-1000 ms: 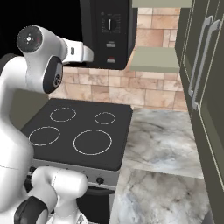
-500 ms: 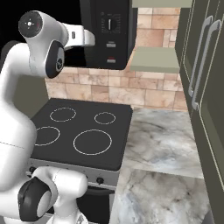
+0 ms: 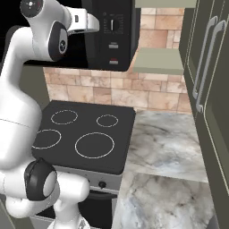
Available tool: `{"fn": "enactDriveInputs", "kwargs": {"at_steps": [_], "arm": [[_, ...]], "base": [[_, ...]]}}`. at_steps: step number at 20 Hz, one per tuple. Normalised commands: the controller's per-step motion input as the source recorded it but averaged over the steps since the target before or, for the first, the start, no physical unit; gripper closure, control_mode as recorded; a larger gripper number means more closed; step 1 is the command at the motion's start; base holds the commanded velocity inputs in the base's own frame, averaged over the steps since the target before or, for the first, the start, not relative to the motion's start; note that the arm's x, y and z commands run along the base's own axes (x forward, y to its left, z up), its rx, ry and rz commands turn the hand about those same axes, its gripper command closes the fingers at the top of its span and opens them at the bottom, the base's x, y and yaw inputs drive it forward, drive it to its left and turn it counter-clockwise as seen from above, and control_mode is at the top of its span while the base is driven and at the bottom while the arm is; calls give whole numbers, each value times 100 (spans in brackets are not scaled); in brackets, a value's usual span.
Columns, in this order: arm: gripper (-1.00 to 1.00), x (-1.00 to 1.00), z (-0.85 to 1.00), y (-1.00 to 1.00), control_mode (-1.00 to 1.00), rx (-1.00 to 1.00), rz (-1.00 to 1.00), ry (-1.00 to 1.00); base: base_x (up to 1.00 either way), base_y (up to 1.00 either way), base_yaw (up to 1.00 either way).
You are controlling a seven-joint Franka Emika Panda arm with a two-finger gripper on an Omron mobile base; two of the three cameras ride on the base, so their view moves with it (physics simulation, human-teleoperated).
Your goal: Retrieve the reheated potato from the microwave, then place the potato, cheese, and condiment on the cutting board.
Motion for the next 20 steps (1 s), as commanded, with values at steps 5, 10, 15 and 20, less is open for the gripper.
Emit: {"fn": "enactDriveInputs", "kwargs": {"at_steps": [5,10,15,20], "arm": [[-100,36,1,5,-100,0,-13,0],[-100,45,-6,1,-100,1,-6,0],[-100,48,-7,0,-100,4,0,0],[-100,45,-7,-3,-100,6,0,2]], "base": [[0,0,0],[0,0,0],[0,0,0],[0,0,0]]}}
